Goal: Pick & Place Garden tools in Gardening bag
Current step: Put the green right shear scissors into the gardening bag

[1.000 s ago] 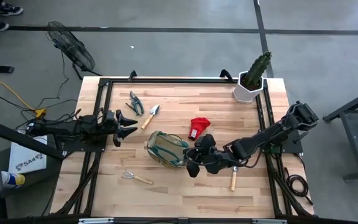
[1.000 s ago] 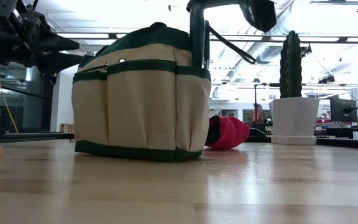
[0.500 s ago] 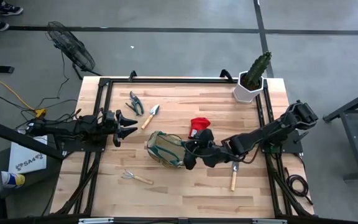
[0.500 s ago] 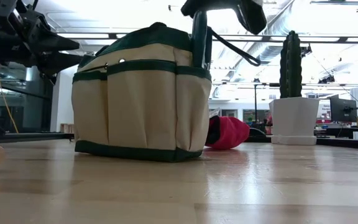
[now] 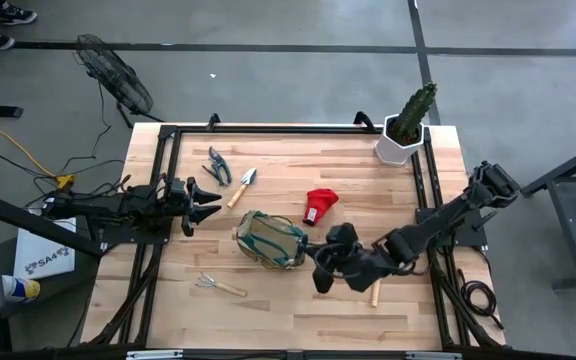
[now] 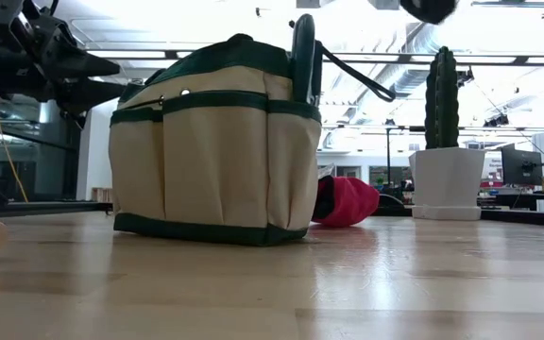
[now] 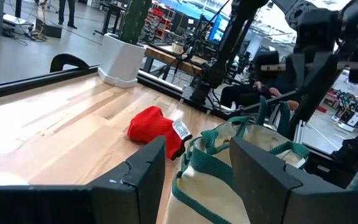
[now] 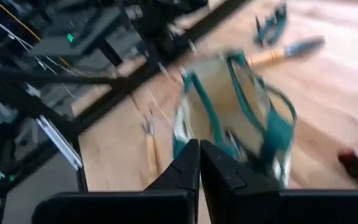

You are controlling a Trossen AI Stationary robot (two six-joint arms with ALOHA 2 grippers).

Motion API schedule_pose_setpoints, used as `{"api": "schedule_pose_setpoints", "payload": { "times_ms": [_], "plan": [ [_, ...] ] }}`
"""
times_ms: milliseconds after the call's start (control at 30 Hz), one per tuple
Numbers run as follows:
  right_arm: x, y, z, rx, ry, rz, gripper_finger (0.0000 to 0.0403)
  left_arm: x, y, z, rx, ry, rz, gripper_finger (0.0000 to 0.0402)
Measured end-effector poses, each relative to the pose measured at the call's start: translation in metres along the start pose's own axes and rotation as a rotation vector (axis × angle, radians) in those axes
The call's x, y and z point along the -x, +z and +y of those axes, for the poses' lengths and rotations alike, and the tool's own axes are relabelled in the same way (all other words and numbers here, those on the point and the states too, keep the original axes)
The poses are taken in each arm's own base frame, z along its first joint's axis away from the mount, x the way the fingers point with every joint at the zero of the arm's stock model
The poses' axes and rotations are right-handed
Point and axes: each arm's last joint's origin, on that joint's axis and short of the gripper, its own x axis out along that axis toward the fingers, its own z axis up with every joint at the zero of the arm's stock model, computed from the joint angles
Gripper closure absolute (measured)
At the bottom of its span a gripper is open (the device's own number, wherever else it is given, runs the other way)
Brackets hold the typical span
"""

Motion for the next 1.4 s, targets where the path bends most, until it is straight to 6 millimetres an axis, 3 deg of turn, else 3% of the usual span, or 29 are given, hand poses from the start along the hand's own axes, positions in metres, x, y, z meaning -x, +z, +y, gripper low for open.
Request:
{"api": "schedule_pose_setpoints", "payload": {
  "times_ms": [367, 500, 933, 1400],
  "plan": [
    [-0.026, -0.044, -0.005, -0.032, -0.094, 0.115, 0.0399, 0.0, 0.0, 0.0, -0.004, -0.002, 0.0, 0.0227],
    [-0.036, -0.05, -0.008, -0.053, -0.113, 0.128, 0.0399, 0.0, 0.0, 0.0, -0.004, -0.002, 0.001, 0.0227],
    [-0.059, -0.031, -0.018, -0.059, -0.123, 0.106, 0.0399, 0.0, 0.0, 0.0, -0.004, -0.003, 0.001, 0.0227],
    [-0.064, -0.028, -0.028, -0.064, -0.142, 0.213, 0.0399, 0.0, 0.0, 0.0, -0.004, -0.002, 0.001, 0.0227]
  ]
}}
